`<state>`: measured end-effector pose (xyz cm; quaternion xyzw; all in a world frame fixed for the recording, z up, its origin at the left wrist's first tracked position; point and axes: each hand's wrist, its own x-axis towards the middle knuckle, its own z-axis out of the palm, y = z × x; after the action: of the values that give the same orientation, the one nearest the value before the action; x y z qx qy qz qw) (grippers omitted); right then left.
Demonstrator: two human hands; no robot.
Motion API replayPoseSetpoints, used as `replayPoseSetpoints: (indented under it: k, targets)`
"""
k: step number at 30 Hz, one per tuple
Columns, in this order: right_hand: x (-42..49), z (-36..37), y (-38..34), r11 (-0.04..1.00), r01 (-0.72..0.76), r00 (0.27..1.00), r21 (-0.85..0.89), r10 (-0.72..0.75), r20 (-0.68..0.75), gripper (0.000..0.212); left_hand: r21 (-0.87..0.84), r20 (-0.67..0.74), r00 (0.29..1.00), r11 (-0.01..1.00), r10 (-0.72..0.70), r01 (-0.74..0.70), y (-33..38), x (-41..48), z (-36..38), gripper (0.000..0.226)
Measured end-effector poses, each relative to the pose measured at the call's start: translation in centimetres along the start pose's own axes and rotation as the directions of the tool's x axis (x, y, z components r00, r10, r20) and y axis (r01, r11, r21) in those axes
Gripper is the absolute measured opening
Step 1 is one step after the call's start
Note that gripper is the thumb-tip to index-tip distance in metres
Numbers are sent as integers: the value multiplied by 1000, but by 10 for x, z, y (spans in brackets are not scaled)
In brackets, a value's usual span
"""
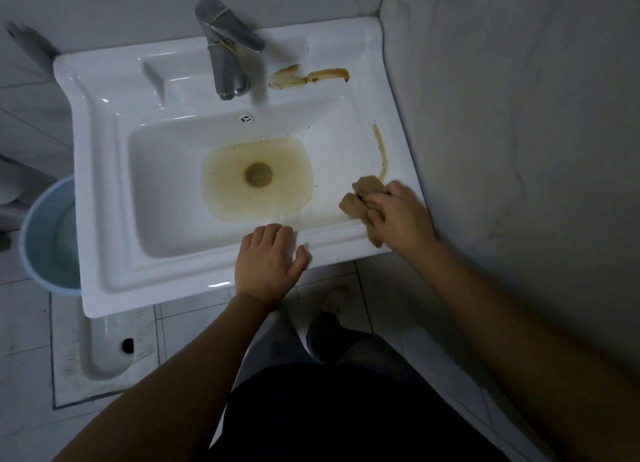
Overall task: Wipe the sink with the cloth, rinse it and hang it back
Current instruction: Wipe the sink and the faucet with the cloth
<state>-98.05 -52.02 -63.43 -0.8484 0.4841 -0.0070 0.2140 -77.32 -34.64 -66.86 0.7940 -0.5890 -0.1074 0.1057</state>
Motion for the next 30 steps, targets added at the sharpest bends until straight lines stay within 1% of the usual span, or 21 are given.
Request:
replayPoseSetpoints:
  k: [2,5,9,12,15,17,19,21,23,27,30]
  targets:
    - [-2,3,-4,1000,-8,1000,-10,8,0,27,-4,-1,1000,1000,4,-4,-1,1,1,44]
    - [-11,7,-14,1000,-17,999,-13,18,41,28,-9,0,1000,1000,3,-3,0,1,0,43]
    - [-12,-5,-7,1000,7,999,29,-8,36,27,-36,13,1000,999,6,-5,0,4,-4,48]
    - [7,-21,0,998,13,998,59,-10,-54,24,-63,54,998,998,12,-9,-1,10,-4,51]
    - [42,-38,-2,994,-17,987,112,34,-154,26,-67,87,996,998,21,-15,0,15,-3,51]
    - [65,-42,-2,994,-58,984,91,72,-162,28,-47,103,994,998,42,-38,0,17,-1,50]
    - [75,-34,-4,995,-85,988,57,92,-126,30,-18,110,992,998,65,-64,-1,19,0,49]
    - [69,-18,-5,996,-84,992,7,84,-92,31,-13,129,988,996,87,-86,-3,22,-2,49]
    - [51,-3,-7,995,-98,989,-37,93,-113,33,-24,167,980,994,107,-105,-4,26,-3,51]
    - [19,12,-14,980,-199,963,-8,194,-188,46,-21,218,968,992,122,-121,-6,32,-6,51]
    - [25,12,-11,980,-201,966,-7,197,-166,46,-15,228,966,992,122,-122,-7,33,-5,51]
